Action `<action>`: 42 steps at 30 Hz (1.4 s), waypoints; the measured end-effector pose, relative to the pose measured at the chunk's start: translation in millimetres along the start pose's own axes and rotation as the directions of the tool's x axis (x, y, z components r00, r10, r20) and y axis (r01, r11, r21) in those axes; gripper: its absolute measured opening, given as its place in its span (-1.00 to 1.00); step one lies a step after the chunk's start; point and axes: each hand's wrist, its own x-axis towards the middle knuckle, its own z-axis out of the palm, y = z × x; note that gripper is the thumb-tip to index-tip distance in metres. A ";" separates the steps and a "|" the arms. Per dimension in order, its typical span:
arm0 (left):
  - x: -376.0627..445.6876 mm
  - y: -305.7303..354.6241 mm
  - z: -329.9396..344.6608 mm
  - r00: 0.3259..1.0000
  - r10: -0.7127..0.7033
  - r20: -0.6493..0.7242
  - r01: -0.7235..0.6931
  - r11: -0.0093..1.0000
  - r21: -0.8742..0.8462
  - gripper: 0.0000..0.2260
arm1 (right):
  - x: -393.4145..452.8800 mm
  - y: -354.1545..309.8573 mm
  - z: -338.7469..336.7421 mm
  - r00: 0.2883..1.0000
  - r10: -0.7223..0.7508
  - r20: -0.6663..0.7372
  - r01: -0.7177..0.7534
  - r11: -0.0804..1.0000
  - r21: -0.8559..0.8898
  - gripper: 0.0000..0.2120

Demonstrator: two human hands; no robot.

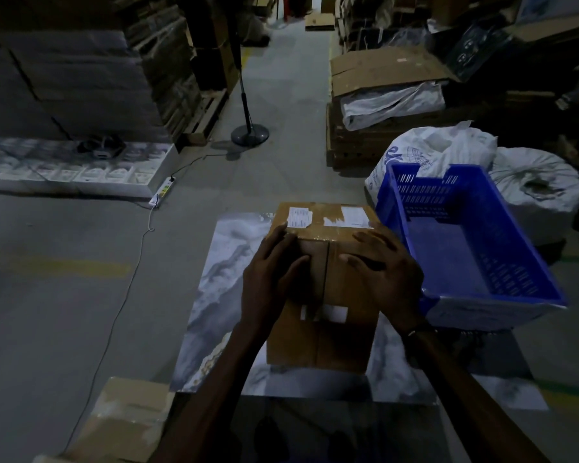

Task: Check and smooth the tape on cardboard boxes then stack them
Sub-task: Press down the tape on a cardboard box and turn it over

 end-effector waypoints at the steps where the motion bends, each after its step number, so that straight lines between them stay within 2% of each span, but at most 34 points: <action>1: 2.4 0.4 -0.5 1.000 0.015 0.004 -0.015 1.000 -0.008 -0.54 | 5.5 -2.4 -3.3 0.998 0.056 0.004 -0.056 0.998 0.014 -0.51; 3: 6.9 -3.8 1.9 0.998 0.058 0.025 -0.059 0.998 0.025 -0.53 | 14.7 -1.0 -4.7 0.987 0.145 0.063 -0.147 0.989 0.026 -0.51; 8: 5.4 -29.9 22.6 0.986 0.056 0.157 -0.080 0.985 0.155 -0.46 | 19.4 14.6 15.8 0.971 0.220 0.092 -0.220 0.975 -0.007 -0.53; 12: 4.5 -44.7 34.7 0.976 0.005 0.219 -0.040 0.987 0.153 -0.34 | 23.3 25.4 36.4 0.958 0.251 0.139 -0.267 0.957 0.116 -0.52; 15: 10.3 -53.1 40.4 0.971 -0.039 0.234 0.004 0.989 0.150 -0.29 | 25.1 30.9 57.1 0.964 0.187 0.190 -0.203 0.977 0.064 -0.51; 17: 17.6 -60.3 44.2 0.967 -0.074 0.246 0.035 0.987 0.159 -0.31 | 24.6 40.5 73.3 0.951 0.152 0.269 -0.176 0.982 0.068 -0.57; 20: 30.9 -68.7 50.7 0.965 -0.077 0.250 0.032 0.983 0.182 -0.35 | 30.9 49.6 87.9 0.940 0.190 0.283 -0.235 0.963 0.134 -0.62; 25: 48.4 -87.6 63.7 0.954 -0.085 0.287 0.023 0.977 0.213 -0.39 | 43.4 71.2 120.4 0.905 0.239 0.352 -0.277 0.959 0.060 -0.62; 30: 68.0 -109.1 78.3 0.930 -0.092 0.356 -0.010 0.961 0.275 -0.46 | 48.7 91.0 141.0 0.888 0.242 0.390 -0.278 0.960 0.037 -0.57; 35: 73.2 -116.6 86.8 0.925 -0.092 0.370 -0.004 0.968 0.252 -0.48 | 50.3 104.3 150.2 0.865 0.267 0.425 -0.298 0.955 0.006 -0.48; 38: 75.9 -119.1 87.7 0.921 -0.092 0.378 -0.010 0.965 0.261 -0.48 | 50.9 102.1 151.9 0.877 0.250 0.410 -0.264 0.964 -0.023 -0.49; 42: 57.8 -108.9 85.6 0.928 -0.018 0.373 -0.104 0.946 0.306 -0.52 | 36.8 95.1 150.0 0.862 0.213 0.460 -0.191 0.977 -0.095 -0.58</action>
